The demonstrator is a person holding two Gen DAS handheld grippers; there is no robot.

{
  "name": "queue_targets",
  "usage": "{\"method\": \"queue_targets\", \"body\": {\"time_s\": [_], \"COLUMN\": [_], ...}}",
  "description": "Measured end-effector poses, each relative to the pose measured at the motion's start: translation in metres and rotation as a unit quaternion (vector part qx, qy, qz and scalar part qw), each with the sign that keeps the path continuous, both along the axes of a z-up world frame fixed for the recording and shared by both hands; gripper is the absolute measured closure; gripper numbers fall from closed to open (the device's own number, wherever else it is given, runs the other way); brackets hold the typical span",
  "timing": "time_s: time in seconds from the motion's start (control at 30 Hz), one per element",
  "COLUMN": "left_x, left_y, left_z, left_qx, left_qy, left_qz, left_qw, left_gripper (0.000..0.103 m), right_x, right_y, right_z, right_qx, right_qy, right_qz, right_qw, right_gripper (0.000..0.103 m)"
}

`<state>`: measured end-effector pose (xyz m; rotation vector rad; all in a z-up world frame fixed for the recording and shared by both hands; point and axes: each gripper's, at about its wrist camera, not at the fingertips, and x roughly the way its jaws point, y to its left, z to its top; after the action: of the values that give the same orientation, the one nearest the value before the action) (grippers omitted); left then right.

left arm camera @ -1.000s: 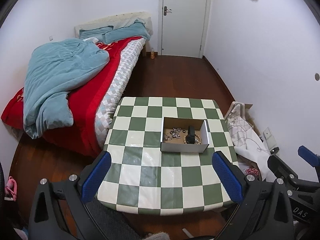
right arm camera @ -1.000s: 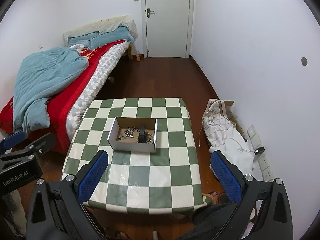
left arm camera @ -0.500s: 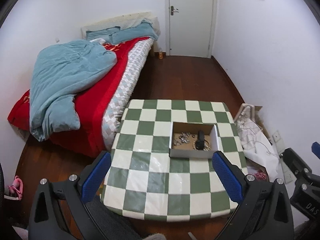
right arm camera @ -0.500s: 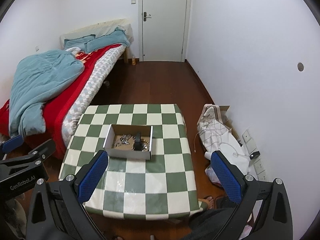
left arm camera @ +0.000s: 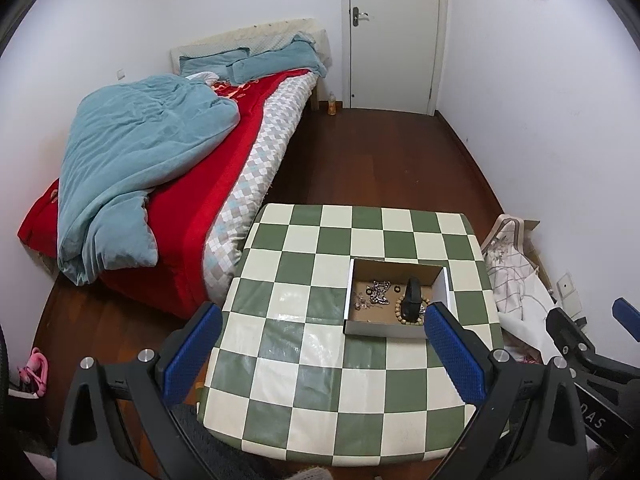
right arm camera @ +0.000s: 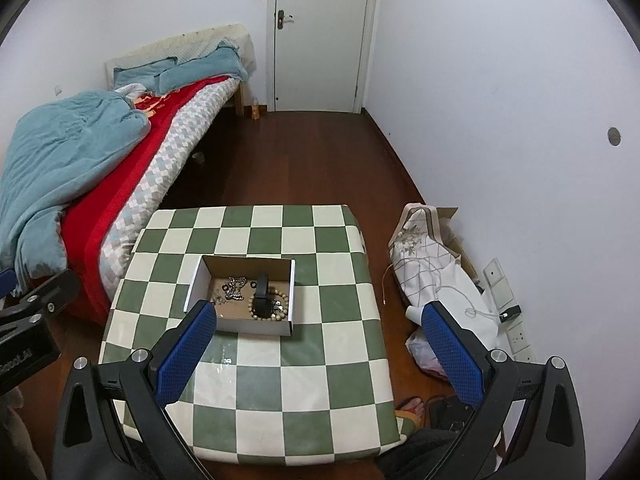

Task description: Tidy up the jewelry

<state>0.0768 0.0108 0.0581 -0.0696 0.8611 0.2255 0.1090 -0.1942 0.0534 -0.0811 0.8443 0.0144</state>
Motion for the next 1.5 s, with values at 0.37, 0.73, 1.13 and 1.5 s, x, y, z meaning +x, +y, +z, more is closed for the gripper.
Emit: {"method": "queue_targets", "body": {"time_s": [0.37, 0.73, 1.13, 1.5], "left_x": [0.016, 0.013, 0.009, 0.006], "left_y": [0.004, 0.010, 0.014, 0.015], "left_z": [-0.006, -0.012, -0.012, -0.013], "left_qx": [-0.003, 0.002, 0.013, 0.014], "left_qy": [0.014, 0.023, 0.022, 0.020], "left_qz": [0.006, 0.010, 0.011, 0.011], "left_qw": [0.9999, 0.9997, 0.9996, 0.9996], "left_gripper": [0.000, 0.000, 0.000, 0.000], "right_x": [0.024, 0.026, 0.023, 0.022], "right_y": [0.012, 0.018, 0.022, 0.024], "right_z": [-0.008, -0.013, -0.015, -0.013], "right_qx": [-0.014, -0.009, -0.005, -0.003], "right_qy": [0.013, 0.026, 0.028, 0.027], "right_qz": [0.010, 0.022, 0.028, 0.030], "right_qw": [1.000, 0.999, 0.999, 0.999], "right_gripper": [0.000, 0.000, 0.000, 0.000]}}
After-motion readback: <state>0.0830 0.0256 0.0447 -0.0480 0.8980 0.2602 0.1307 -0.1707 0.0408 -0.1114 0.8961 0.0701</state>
